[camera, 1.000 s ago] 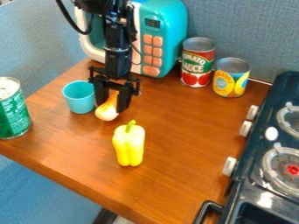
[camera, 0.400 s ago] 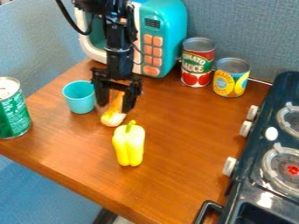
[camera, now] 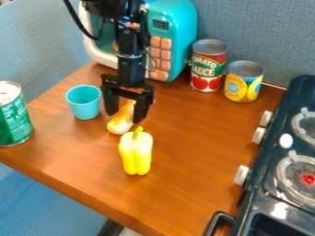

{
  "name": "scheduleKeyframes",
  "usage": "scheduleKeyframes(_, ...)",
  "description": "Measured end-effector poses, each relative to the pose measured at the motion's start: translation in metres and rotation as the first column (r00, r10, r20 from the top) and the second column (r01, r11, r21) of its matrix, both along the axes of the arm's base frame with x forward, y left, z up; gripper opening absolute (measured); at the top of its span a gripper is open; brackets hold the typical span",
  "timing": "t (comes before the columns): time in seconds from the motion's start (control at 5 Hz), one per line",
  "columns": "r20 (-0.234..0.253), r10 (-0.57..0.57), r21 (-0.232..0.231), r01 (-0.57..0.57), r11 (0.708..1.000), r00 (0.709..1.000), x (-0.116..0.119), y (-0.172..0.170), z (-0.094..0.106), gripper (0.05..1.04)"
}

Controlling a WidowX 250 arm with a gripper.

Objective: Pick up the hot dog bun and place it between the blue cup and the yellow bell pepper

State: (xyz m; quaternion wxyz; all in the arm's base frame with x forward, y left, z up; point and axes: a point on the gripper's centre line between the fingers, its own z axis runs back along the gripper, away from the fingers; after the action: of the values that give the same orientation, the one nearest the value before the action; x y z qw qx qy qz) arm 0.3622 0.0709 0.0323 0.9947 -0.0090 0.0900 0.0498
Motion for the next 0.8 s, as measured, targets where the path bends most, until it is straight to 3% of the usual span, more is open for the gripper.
scheduleKeyframes(0.4,0.175,-0.066,0.102,0.049,0.994,0.982,-0.004,-0.035,0.083,1.001)
scheduleKeyframes(0.6,0.165,-0.100,0.093,0.086,0.992,0.981,-0.021,-0.047,0.105,1.001)
scheduleKeyframes(0.8,0.079,-0.166,0.036,0.163,0.986,0.983,-0.042,-0.055,0.105,1.001)
